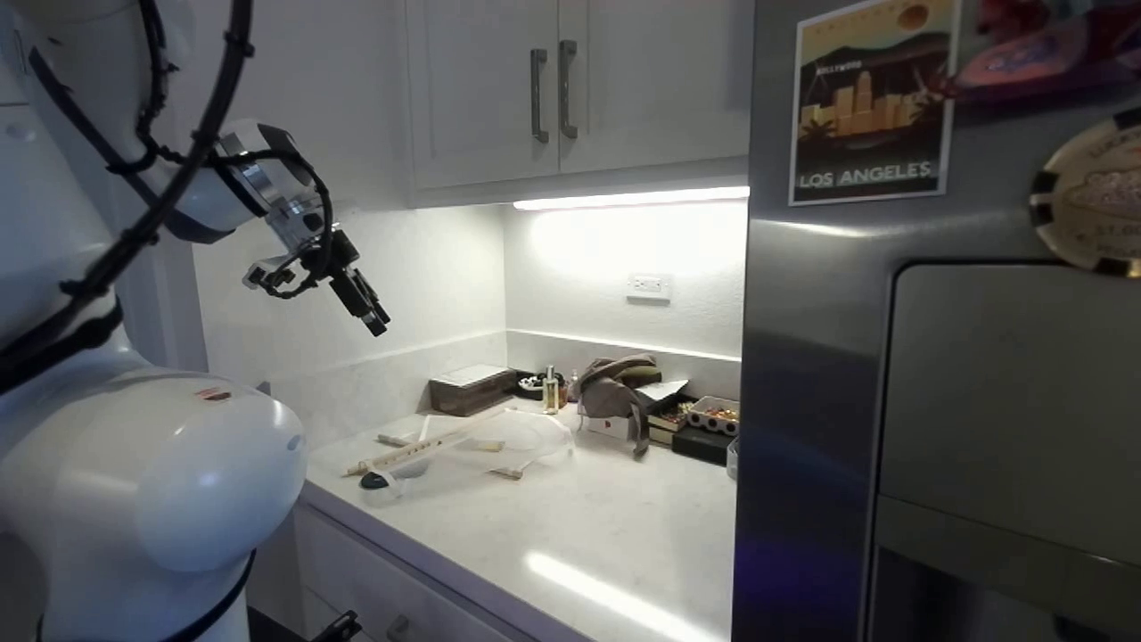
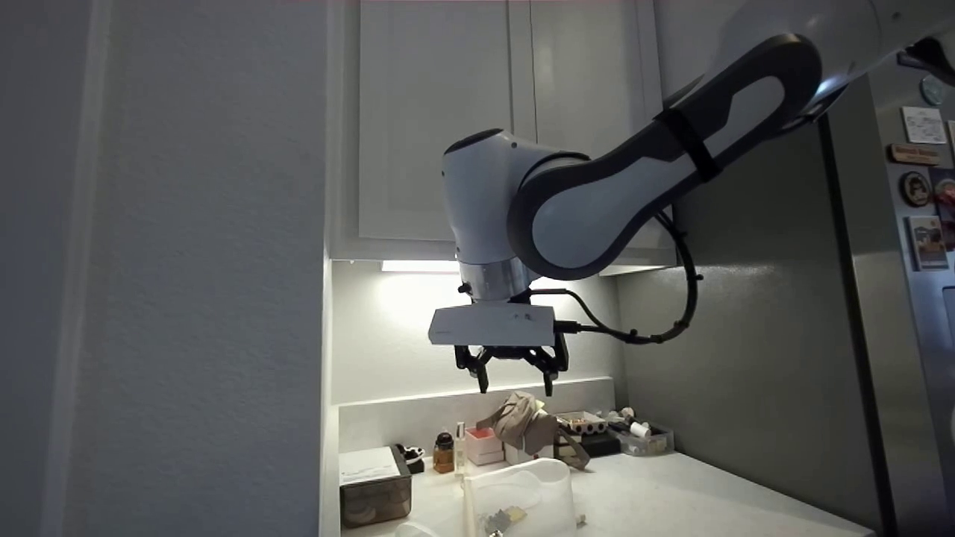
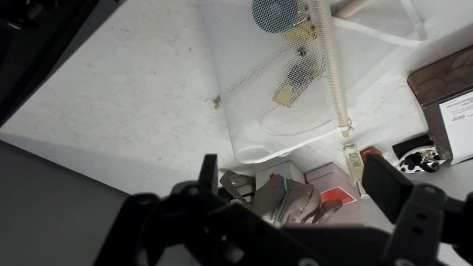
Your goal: Take the bottle on the counter, put it in the kitchen cabinet and close it, then take the blind on the counter and hang it to the wall
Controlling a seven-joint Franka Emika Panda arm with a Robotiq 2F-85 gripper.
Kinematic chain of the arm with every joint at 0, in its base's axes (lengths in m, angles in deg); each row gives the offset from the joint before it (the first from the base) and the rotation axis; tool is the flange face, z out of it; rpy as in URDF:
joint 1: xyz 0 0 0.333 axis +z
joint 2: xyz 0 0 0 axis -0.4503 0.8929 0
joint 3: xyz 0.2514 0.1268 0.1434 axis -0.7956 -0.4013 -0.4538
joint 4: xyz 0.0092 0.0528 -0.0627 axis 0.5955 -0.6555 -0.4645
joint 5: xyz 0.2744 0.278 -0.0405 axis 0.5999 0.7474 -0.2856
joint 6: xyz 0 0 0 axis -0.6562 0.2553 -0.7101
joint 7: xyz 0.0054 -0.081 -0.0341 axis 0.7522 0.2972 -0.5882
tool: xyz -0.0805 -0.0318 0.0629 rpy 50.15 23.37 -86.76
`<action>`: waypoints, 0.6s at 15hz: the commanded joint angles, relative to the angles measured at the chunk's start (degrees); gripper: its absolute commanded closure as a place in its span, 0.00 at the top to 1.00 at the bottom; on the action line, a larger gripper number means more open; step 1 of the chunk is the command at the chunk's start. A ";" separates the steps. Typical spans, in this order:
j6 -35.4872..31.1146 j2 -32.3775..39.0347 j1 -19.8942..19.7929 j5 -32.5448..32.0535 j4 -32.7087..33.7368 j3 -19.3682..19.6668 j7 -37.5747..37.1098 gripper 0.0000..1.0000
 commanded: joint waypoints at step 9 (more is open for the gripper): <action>-3.78 16.34 1.20 -6.23 10.40 7.03 0.87 1.00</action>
